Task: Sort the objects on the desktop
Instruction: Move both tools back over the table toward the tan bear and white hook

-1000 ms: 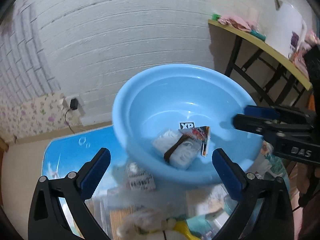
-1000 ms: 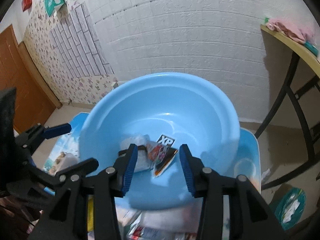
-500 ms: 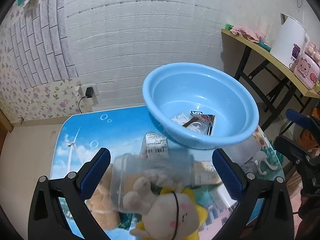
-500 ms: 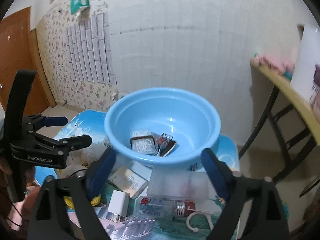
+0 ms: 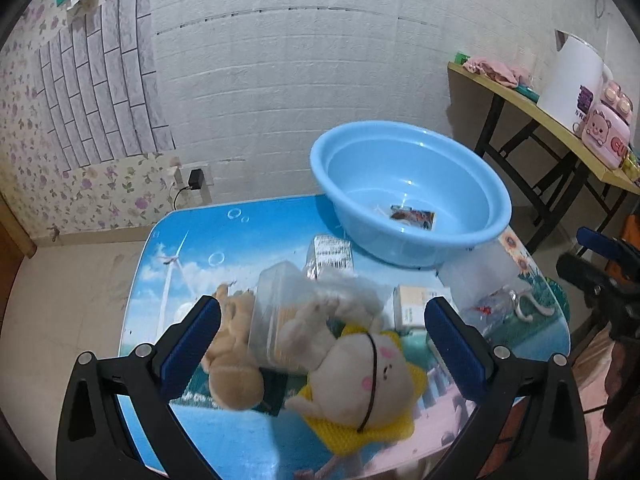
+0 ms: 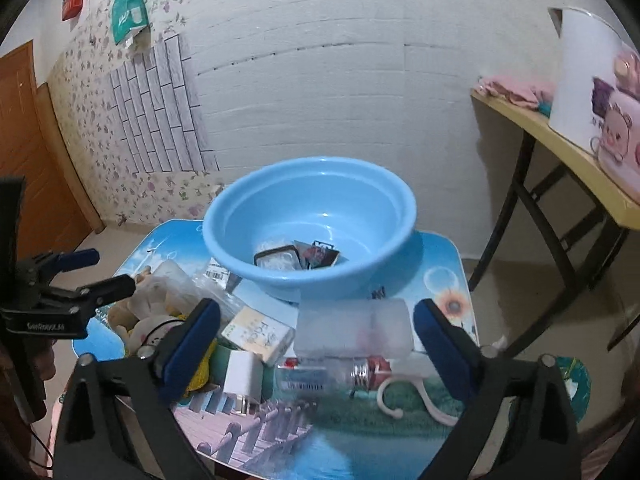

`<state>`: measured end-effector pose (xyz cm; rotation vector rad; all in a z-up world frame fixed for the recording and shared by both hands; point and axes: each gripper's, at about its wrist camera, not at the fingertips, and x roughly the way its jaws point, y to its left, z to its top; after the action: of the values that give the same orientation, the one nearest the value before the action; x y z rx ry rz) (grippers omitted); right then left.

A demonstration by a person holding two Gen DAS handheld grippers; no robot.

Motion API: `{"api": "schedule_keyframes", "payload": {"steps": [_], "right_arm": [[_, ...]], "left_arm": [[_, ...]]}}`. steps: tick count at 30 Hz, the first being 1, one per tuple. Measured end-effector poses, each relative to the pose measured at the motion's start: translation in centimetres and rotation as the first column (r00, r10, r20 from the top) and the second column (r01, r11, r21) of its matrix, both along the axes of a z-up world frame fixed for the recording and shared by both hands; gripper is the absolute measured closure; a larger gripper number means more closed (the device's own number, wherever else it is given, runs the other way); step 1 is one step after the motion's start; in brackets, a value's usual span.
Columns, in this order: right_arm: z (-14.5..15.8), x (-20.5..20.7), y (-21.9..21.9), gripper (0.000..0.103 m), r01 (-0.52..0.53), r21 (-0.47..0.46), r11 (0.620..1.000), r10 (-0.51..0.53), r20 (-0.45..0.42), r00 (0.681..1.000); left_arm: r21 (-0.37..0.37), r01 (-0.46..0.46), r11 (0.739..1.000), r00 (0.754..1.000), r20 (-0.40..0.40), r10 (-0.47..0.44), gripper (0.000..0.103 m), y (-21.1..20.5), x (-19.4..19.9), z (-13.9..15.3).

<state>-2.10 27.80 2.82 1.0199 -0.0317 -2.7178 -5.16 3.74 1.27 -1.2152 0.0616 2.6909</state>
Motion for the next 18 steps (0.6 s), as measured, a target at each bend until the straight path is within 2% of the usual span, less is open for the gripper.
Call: {"api": "schedule_keyframes", "payload": {"steps": [5,10,18], "right_arm": [[-1.2,0.4,-0.2,0.011,0.013,0.047,0.999,-0.015,0.033,0.999],[-2.8,0.4,0.6,0.011,0.006,-0.019,1.000,-0.005,0.072,0.997],[-5.6,1.3,1.9,0.010,0.015,-0.040,0.999,-0.010,0.117,0.993]], "left_arm": [[-0.007,0.002,1.000,1.000,0.003,-0.002,0.001,-0.3,1.1,-0.3],[-0.012,-0.009,1.000,1.000,0.014,0.009,0.001,-0.8,1.9,-1.1],[-0.036,-0.029,0.999,0.996,0.082,0.032,0.001,-1.6,3.0,-4.4]]}}
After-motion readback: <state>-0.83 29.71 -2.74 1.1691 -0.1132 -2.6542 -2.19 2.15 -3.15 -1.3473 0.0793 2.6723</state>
